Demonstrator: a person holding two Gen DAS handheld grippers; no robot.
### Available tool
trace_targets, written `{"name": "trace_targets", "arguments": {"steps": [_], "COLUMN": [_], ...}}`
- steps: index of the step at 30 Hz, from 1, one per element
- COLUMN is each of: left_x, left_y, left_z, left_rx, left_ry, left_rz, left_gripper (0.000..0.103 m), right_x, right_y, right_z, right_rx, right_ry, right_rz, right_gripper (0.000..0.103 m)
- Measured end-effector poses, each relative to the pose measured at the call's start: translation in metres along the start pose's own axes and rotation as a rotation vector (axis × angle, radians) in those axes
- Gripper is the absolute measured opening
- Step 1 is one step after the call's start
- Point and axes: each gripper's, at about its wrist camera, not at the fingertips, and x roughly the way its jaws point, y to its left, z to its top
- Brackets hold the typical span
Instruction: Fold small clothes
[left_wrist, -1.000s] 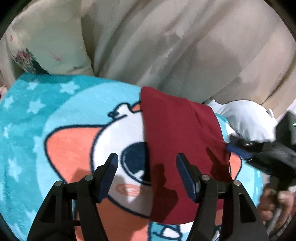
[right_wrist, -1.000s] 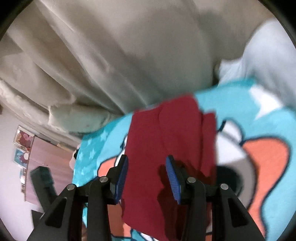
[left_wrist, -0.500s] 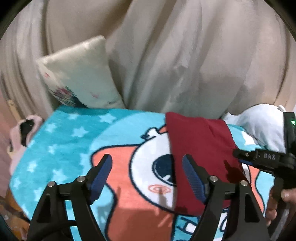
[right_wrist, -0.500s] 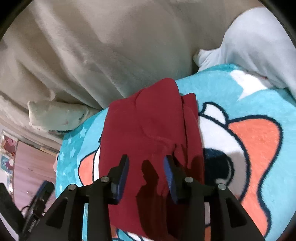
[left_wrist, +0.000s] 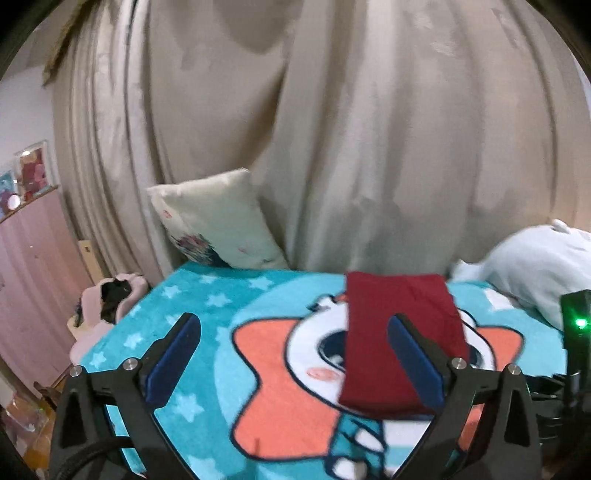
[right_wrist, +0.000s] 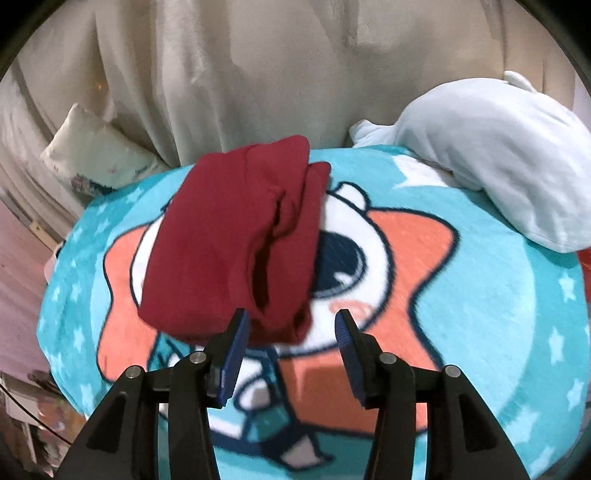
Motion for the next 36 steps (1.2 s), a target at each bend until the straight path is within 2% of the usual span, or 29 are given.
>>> {"name": "trace_targets", "arguments": {"steps": [8,14,25,36], "left_x": [-0.015,-0.021,-0.018,-0.010], "left_y": [-0.016,-0.025,-0.020,-0.030], "left_z": [-0.024,-0.042,-0.053,-0.056], "left_rx": [0.000,-0.003,-0.060,-0.043], "left_ry": [0.148,0.228,0.302,0.334], "left_rz": [-0.123,-0.165,-0.156,-0.158], "left_gripper": [0.101,0.101,0.101,0.101], "right_x": [-0.024,-0.029,-0.029,-0.025], "right_y": [-0.003,-0.003,0.000,0.000], "right_z": [-0.029,-0.045,-0.054,-0.057], "right_rx": [-0.065,-0.090,-0.110,-0.130], "right_ry": [-0.007,0.007,0.023,0.035], "right_rz": [-0.068,-0.058,-0.050,-0.056], "right_gripper": [0.057,0.057,0.057,0.057]}}
